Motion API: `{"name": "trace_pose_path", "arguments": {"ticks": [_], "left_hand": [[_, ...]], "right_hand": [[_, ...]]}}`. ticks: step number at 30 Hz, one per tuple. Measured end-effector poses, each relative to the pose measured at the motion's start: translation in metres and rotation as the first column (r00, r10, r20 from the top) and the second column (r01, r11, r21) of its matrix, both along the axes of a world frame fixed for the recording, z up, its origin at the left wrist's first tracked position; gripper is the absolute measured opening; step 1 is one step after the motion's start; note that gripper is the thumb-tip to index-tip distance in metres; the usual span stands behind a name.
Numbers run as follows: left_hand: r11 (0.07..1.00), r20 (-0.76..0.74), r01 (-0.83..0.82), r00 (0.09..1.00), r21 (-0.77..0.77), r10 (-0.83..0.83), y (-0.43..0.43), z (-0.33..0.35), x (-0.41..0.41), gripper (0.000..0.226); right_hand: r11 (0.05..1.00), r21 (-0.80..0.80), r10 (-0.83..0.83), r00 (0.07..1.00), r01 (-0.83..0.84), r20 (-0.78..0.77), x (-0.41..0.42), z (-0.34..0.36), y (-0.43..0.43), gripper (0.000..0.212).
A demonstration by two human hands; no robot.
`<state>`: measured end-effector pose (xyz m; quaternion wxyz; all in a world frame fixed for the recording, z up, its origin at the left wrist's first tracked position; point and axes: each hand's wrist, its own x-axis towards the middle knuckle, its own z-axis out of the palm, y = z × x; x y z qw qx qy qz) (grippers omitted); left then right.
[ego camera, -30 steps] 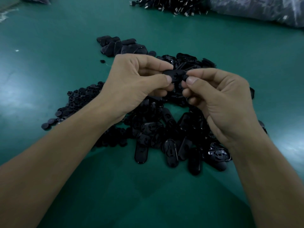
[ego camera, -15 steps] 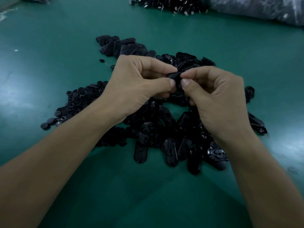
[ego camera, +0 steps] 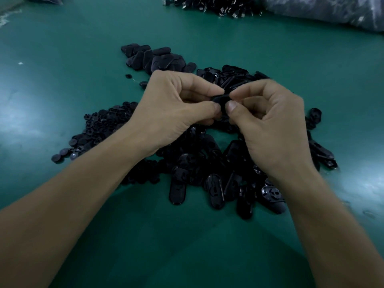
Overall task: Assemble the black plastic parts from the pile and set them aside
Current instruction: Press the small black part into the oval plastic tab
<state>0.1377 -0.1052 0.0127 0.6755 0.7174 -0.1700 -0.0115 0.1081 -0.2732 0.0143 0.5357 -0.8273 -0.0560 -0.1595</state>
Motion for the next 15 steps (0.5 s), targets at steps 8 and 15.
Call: {"name": "trace_pose_path", "arguments": {"ticks": [8,15], "left_hand": [[0.979,0.135,-0.066,0.99,0.194,0.039,-0.0016,-0.0042,-0.0006,0.016],[0.955,0.222,-0.126,0.973,0.269,0.066,-0.0043,-0.0067,-0.0014,0.019]], "right_hand": [[1.0,-0.016,-0.008,1.0,0.008,-0.012,-0.0032,0.0014,-0.0006,0.028],[0.987,-0.155,-0.027,0.998,0.035,0.055,-0.0036,0.0037,0.0004,0.029]]}}
